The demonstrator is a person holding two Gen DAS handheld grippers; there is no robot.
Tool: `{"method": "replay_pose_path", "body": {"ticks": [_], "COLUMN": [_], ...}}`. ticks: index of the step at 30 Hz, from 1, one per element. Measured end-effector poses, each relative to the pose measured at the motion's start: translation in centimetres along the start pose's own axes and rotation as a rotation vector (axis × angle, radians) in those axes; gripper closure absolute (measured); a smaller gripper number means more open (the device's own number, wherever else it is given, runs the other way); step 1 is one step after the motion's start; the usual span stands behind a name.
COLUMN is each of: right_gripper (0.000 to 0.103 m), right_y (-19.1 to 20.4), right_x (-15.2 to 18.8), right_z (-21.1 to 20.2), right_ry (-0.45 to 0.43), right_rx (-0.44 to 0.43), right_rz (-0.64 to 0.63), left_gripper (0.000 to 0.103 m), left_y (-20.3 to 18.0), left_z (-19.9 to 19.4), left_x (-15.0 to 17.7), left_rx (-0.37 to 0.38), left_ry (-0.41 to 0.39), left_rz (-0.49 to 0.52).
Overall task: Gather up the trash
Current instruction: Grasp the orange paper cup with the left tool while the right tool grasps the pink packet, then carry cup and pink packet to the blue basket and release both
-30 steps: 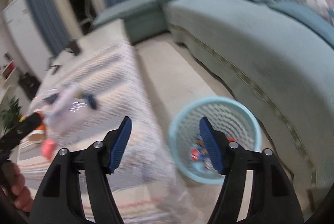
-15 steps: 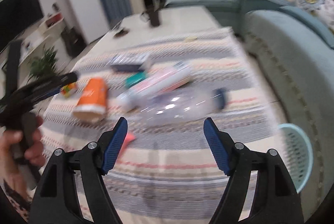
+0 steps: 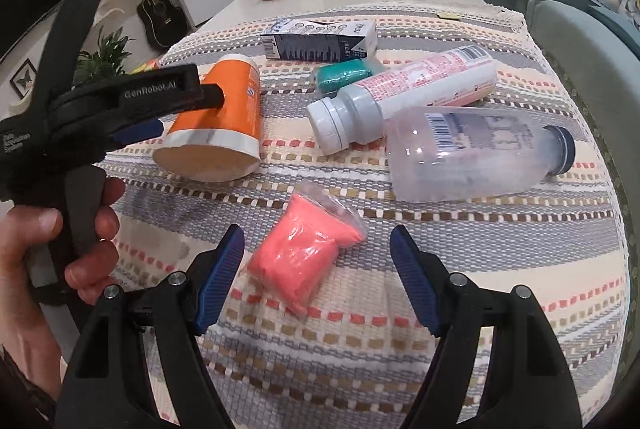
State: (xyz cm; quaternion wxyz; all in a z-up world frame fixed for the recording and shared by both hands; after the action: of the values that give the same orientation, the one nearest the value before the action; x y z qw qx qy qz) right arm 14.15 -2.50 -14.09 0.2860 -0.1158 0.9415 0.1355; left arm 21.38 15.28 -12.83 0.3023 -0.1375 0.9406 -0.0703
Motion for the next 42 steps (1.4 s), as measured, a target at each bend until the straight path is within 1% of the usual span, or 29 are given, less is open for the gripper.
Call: {"method": "replay_pose_path", "body": {"ticks": [3,7,10,11,12,13,14,15,19,21,23,25,30,33,34,38,42], "right_gripper": [0.032,0.032,0.032,0.035,0.038,0.048,0.063,0.068,0.069,0.069,0.069,0.069,0.070,0.070,0.070,0.070,0.070], "right_y": [0.2,-0.3,-0.2,-0.1,0.1,0.3,0.4,0.5,0.4,0.2,0.0,-0.3,-0.8,-1.5,-1.8,-3.6,-6.4], "right_x": [0.4,0.9,1.0,1.0,1.0,1.1,1.1,1.1,1.3,1.4,1.3,1.1,0.6,0.1,-0.1,-1.0,-1.8], "right_z": [0.7,1.9,2.2,2.1,2.1,2.1,2.0,2.0,1.6,1.2,0.7,0.1,-1.4,-2.8,-3.5,-6.5,-9.6], "right_ry": [0.001,0.021,0.020,0.020,0.020,0.018,0.017,0.017,0.005,-0.008,-0.023,-0.043,-0.085,-0.117,-0.134,-0.202,-0.258], "right_rx": [0.033,0.024,0.025,0.026,0.024,0.023,0.026,0.031,0.030,0.027,0.027,0.028,0.021,0.021,0.029,0.080,0.124], "right_rz": [-0.006,0.019,0.021,0.017,0.011,0.004,-0.004,-0.011,-0.010,-0.006,-0.002,0.002,0.016,0.032,0.034,0.050,0.084], "left_gripper": [0.020,0.020,0.020,0.021,0.026,0.029,0.038,0.044,0.048,0.054,0.056,0.056,0.056,0.056,0.056,0.056,0.056], "left_y": [-0.3,-1.1,-1.8,-1.9,-2.1,-2.3,-2.5,-2.8,-3.5,-3.4,-3.3,-3.6,-4.8,-5.6,-6.2,-8.3,-10.8], "left_z": [0.2,0.6,1.0,1.2,1.2,1.2,1.2,1.2,0.8,0.4,-0.1,-0.9,-3.0,-5.0,-6.1,-8.9,-11.0], "left_x": [0.2,0.5,0.8,0.9,1.0,1.0,1.1,1.2,1.2,1.0,0.8,0.5,-0.1,-0.5,-0.6,-0.4,0.1], "left_rx": [0.006,0.009,0.016,0.020,0.032,0.045,0.060,0.077,0.071,0.100,0.123,0.144,0.176,0.226,0.238,0.244,0.275], "left_ry": [-0.004,0.005,0.017,0.022,0.025,0.027,0.028,0.032,0.014,0.004,-0.010,-0.044,-0.118,-0.184,-0.212,-0.296,-0.348], "left_rz": [0.013,0.038,0.058,0.060,0.065,0.069,0.072,0.076,0.100,0.082,0.073,0.067,0.095,0.098,0.106,0.171,0.210]}}
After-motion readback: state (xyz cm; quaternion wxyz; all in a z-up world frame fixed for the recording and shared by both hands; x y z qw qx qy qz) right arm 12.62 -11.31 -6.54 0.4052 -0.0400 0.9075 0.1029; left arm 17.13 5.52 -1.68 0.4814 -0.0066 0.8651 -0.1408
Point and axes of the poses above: each gripper's, at about its wrist camera, not at the fingertips, and z roughly the way its jaws point, y to its left, x to its underside, the point moved 4 cm from there along z, roughly the way its jaws point, and after that the axes turned 2 degrees about -x, right-handed, at the moved point
